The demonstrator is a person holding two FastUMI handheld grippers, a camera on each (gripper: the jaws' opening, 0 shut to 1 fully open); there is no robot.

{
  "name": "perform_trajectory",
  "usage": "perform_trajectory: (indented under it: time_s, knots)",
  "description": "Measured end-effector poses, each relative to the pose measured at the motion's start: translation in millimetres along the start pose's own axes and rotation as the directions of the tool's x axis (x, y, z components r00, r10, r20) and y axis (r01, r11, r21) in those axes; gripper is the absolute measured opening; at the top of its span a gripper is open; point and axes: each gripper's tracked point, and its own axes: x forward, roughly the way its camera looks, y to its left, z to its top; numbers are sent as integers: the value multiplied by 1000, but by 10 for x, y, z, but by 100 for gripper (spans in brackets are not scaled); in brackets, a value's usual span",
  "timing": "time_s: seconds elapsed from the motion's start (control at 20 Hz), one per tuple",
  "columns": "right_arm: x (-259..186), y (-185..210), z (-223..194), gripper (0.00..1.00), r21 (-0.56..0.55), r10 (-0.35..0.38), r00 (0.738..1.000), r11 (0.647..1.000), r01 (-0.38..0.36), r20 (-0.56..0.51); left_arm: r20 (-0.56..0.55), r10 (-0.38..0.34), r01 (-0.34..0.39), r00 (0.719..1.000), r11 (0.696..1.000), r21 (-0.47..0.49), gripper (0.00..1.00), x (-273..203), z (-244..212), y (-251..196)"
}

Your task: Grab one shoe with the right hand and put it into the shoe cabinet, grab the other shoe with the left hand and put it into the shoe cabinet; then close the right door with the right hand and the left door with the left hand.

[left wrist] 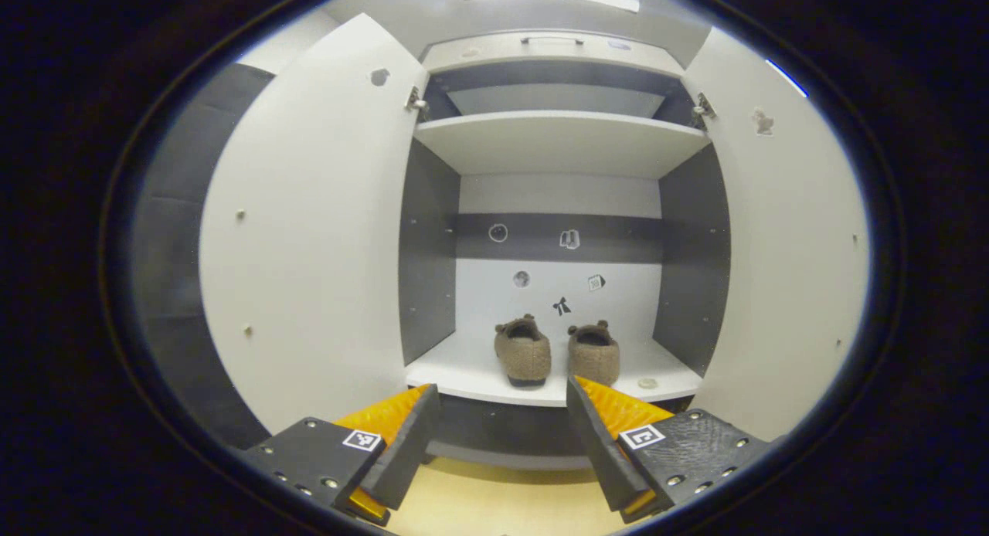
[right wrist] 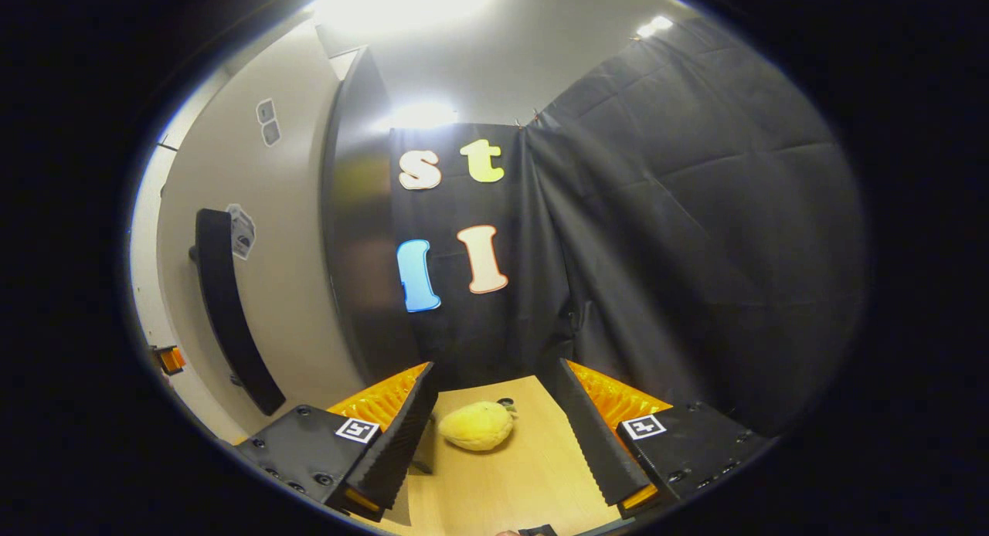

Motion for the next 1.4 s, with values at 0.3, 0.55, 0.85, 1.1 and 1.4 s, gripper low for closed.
perform_trajectory:
  time_s: [0.3,0.55,0.85,1.1,1.4]
  knots:
    - [-31,214,345,98,2,67,996,998,-68,57,2,16,-16,1000,999,31,89,-512,-531,230]
    - [-79,376,528,98,-24,86,993,996,-84,84,-83,2,-2,997,1000,-1,100,-849,-899,280]
    - [-204,732,578,98,-51,88,995,995,-85,47,-93,-53,59,994,997,59,95,-901,-784,424]
    - [-154,873,504,94,-15,42,999,999,-43,-7,-82,-113,119,990,991,66,88,-853,-623,517]
    - [-269,1243,443,96,-22,27,999,999,-28,-16,-94,-162,169,982,983,74,95,-830,-700,682]
